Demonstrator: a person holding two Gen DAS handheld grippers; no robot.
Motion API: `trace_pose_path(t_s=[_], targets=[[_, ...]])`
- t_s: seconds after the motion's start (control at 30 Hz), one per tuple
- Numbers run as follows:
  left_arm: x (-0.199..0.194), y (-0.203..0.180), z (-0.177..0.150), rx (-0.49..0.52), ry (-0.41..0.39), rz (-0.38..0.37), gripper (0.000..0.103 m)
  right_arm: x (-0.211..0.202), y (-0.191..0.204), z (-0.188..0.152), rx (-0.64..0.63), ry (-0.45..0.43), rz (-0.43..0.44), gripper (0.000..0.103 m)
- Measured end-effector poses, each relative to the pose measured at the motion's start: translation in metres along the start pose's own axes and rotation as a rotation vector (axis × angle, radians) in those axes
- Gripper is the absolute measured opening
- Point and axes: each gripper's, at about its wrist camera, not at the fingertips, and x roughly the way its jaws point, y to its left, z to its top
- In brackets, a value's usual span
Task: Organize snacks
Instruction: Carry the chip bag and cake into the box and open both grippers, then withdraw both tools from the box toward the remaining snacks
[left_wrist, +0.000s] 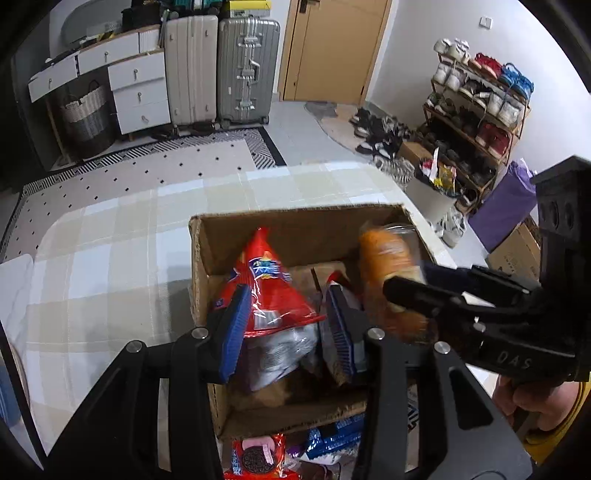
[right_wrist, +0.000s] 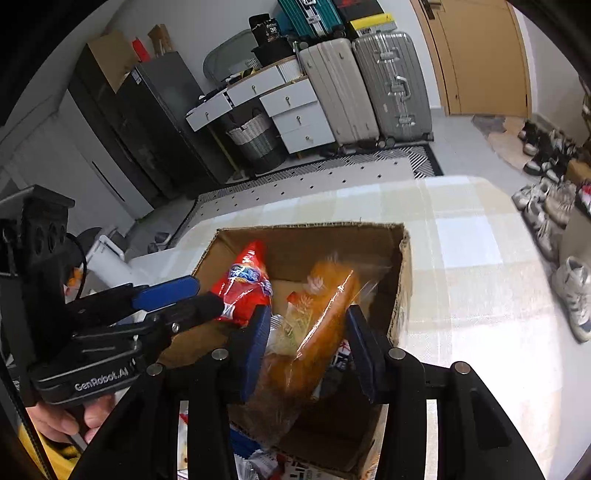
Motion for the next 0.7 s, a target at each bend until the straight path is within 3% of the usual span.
trace_pose_path(t_s=[0.17, 0.7], targets=[[-0.007, 0.006, -0.003, -0.011, -0.031, 0.004, 0.052, -0.007, 0.006, 0.004, -0.028, -0.021, -0.015, 0.044], [-0.092, -0.001, -0.054, 0.004, -0.089, 0.014, 0.052, -0.07, 0.046, -0.008, -0.065, -0.079, -0.003, 0.044]])
